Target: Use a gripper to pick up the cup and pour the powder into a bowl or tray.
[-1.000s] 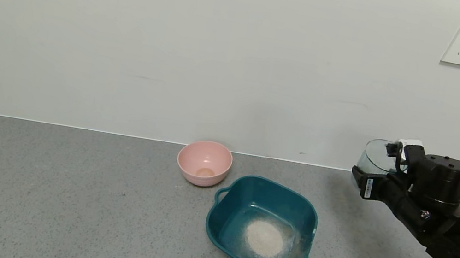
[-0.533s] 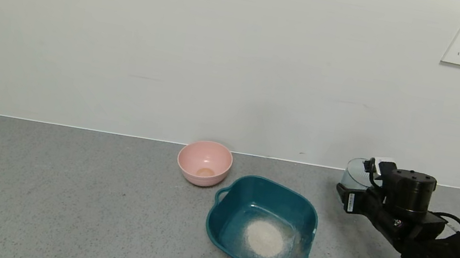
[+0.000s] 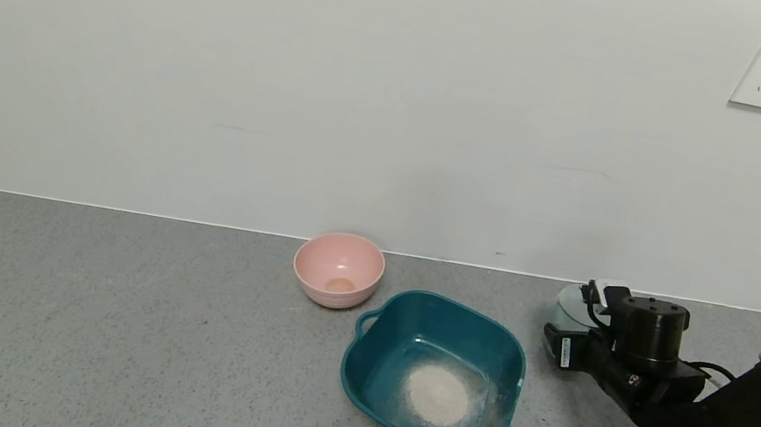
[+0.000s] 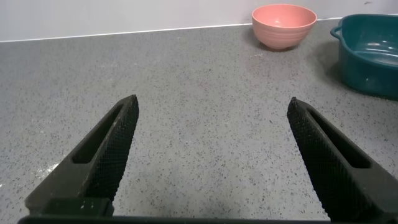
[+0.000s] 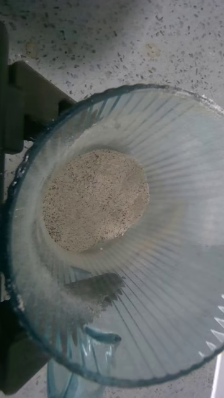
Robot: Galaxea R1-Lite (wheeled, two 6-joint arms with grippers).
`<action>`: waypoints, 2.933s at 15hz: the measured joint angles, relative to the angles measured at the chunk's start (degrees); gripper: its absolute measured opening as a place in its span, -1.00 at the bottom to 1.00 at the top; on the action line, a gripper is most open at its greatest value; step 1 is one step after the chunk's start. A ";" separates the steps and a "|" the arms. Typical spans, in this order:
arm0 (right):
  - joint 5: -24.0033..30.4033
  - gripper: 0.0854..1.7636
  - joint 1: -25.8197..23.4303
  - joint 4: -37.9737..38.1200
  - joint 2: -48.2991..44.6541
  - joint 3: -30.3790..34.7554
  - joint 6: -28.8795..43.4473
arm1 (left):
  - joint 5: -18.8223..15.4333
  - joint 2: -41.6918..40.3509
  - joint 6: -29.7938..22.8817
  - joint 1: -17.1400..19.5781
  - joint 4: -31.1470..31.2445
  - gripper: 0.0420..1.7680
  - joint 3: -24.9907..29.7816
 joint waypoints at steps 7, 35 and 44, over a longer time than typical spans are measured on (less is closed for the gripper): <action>0.00 0.52 0.00 -0.37 0.83 -0.01 -0.05 | 0.00 0.00 0.00 0.00 0.00 0.94 0.00; -0.10 0.92 1.76 15.68 -10.47 2.34 3.19 | 0.02 0.00 -0.01 0.00 0.00 0.94 0.00; -0.49 0.92 2.23 24.67 -29.25 12.70 3.17 | 0.02 0.00 -0.04 0.00 0.00 0.94 0.00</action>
